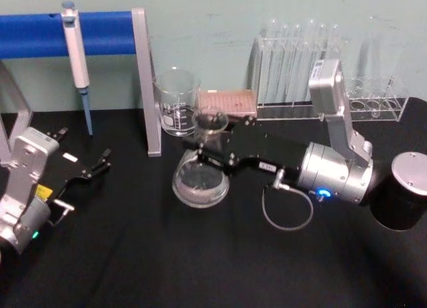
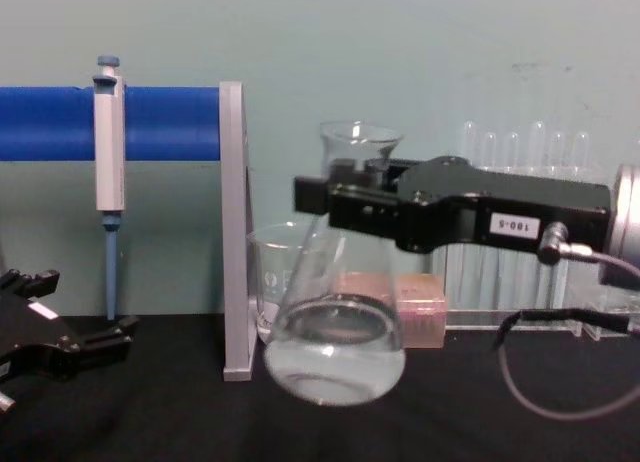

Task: Grasp the erlenmeyer flask with one hand, shake it three times, then place it back.

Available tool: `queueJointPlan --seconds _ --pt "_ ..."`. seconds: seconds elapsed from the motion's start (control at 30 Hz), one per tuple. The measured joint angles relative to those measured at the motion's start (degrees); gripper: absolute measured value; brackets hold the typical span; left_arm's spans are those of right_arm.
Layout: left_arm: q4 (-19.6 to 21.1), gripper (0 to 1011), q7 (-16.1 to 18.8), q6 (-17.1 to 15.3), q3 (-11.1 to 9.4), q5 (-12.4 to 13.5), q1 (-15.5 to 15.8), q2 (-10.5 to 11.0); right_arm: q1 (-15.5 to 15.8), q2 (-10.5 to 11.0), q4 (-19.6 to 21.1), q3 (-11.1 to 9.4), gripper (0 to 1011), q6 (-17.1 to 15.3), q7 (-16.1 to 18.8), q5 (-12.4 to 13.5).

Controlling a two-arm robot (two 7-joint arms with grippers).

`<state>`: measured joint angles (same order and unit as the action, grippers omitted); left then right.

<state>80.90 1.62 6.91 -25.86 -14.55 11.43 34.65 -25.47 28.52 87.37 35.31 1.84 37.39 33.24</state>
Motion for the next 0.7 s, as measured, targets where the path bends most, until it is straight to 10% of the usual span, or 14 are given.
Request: queueJointPlan --seconds 0.7 --pt "0.0 1001 0.0 0.0 0.0 0.0 0.0 0.0 3.0 -5.4 -2.5 -7.9 456 -2.5 -18.4 -5.1"
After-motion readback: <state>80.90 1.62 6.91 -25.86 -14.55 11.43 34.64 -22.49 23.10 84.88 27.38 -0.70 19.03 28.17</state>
